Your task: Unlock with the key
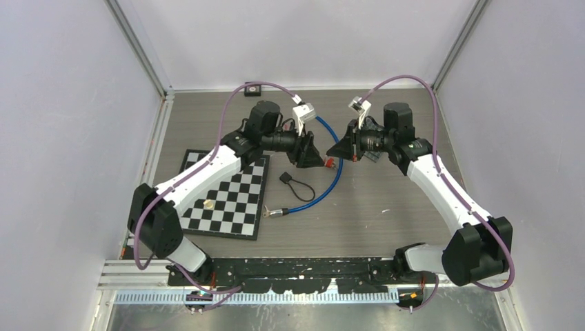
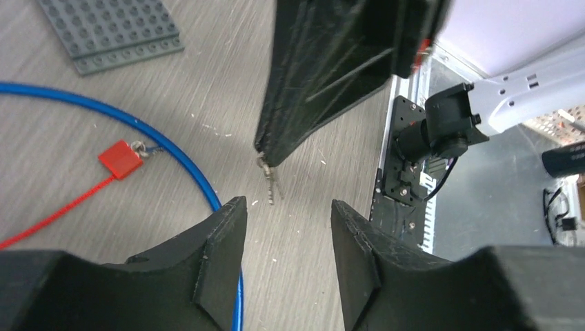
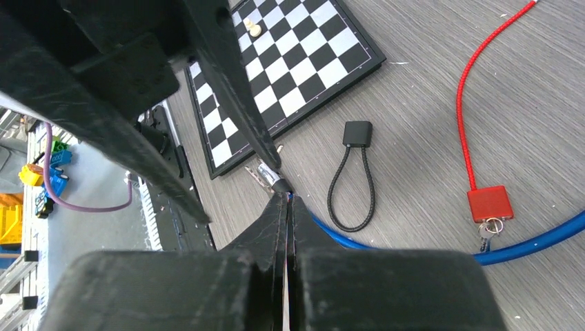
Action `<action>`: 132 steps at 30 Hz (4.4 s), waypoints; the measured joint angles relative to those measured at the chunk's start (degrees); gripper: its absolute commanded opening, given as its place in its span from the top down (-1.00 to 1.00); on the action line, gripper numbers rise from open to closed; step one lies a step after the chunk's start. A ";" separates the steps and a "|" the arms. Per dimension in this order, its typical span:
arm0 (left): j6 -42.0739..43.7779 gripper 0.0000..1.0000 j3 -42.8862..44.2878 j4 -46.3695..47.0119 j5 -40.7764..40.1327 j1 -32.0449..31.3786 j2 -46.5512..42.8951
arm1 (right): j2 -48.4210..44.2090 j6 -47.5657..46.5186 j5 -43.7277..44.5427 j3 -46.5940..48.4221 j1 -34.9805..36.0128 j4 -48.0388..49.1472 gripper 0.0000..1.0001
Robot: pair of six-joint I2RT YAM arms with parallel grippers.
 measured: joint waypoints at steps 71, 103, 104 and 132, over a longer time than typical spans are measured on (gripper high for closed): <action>-7.26 1.00 -14.16 23.19 9.53 -0.20 -3.54 | -1.73 4.37 -14.86 -6.05 -0.63 10.05 0.03; -14.08 1.00 -18.99 35.56 9.25 2.56 -5.18 | 0.68 7.23 -18.75 -7.02 0.72 13.64 0.57; -14.19 1.00 -18.99 35.69 9.25 2.56 -5.18 | 0.68 7.45 -18.75 -7.06 0.74 13.99 0.57; -14.73 0.63 -19.34 36.79 9.33 2.71 -4.87 | 0.66 11.02 -18.32 -8.68 0.94 19.85 0.99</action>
